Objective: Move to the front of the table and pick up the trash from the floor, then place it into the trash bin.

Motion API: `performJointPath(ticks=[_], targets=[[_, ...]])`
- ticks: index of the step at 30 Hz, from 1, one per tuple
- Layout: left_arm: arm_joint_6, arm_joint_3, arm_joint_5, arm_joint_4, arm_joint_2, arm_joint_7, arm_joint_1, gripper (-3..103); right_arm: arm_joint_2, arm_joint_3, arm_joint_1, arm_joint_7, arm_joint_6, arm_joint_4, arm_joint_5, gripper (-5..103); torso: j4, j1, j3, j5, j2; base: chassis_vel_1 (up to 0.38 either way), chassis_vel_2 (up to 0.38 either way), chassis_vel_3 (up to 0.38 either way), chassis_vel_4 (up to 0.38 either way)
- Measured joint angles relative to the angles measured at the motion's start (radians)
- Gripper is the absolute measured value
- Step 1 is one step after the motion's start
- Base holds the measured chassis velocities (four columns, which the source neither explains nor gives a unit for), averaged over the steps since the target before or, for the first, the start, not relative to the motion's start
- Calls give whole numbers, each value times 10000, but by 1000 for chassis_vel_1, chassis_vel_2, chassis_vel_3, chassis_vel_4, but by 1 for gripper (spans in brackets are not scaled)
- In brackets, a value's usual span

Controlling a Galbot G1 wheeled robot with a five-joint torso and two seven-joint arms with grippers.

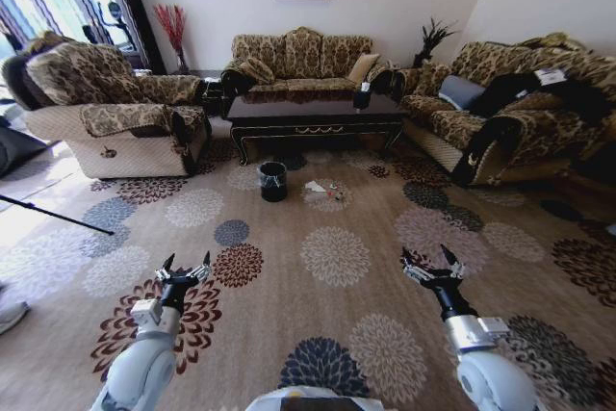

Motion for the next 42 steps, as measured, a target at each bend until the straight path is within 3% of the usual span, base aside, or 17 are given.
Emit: performJointPath(ticks=[21, 34, 42], targets=[[-163, -24, 242, -14, -54, 115, 141, 100, 66, -16, -119, -34, 44, 77, -84, 100, 0, -341, -513, 1, -853, 0, 0, 0, 0], [-225, 348, 699, -419, 5, 150, 131, 100, -1256, -178, 317, 2, -390, -320, 276, 100, 0, -574, -847, 1, -1422, 0, 0, 0, 0], [-230, 519, 825, -574, 18, 147, 153, 100, -1381, -289, 379, 47, -495, -501, 465, 100, 0, -692, -1045, 0, -1738, 0, 0, 0, 0]])
